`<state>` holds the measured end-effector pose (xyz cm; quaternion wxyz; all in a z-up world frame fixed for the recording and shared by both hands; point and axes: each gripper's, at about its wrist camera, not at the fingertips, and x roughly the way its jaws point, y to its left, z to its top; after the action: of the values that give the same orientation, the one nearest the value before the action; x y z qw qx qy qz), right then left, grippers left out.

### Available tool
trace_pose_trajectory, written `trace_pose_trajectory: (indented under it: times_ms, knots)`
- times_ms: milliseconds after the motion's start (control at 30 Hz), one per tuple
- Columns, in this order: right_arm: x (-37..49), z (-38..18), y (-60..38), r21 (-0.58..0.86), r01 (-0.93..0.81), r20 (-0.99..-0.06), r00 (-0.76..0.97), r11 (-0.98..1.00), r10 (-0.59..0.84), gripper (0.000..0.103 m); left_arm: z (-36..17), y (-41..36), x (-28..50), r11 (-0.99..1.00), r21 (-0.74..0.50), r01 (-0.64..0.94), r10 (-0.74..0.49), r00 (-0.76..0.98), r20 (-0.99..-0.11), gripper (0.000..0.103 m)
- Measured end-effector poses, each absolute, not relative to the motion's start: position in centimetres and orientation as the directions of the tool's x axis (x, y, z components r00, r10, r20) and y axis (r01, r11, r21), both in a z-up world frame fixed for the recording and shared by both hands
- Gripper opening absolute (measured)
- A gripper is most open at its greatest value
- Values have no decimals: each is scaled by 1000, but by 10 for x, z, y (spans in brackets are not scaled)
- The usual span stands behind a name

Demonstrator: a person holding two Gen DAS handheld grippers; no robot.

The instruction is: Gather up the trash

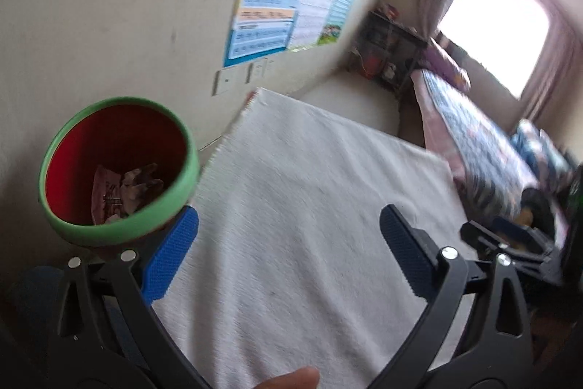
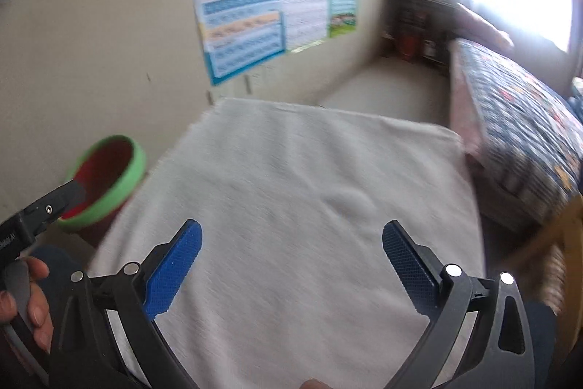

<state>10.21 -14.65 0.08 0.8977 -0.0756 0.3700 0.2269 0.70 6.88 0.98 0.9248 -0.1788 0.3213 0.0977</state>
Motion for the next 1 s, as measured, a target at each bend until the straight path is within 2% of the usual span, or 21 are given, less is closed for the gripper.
trace_pose_trajectory:
  times_ms: [233,467,700,1000]
  knots:
    - [79,-7,-195,11,-366,-687,673,930,273,96,7,27,2,957,-218,-194,16,780,-626,97]
    - [67,5,-212,39,-345,-647,707,938,287,96,0,11,6,972,-183,-146,-2,776,-631,97]
    - [63,6,-222,31,-323,-626,731,946,270,96,8,-9,0,980,-112,-162,64,801,-595,97]
    - [63,3,-218,3,-339,-618,739,941,268,96,3,-3,2,969,-160,-191,55,790,-610,98]
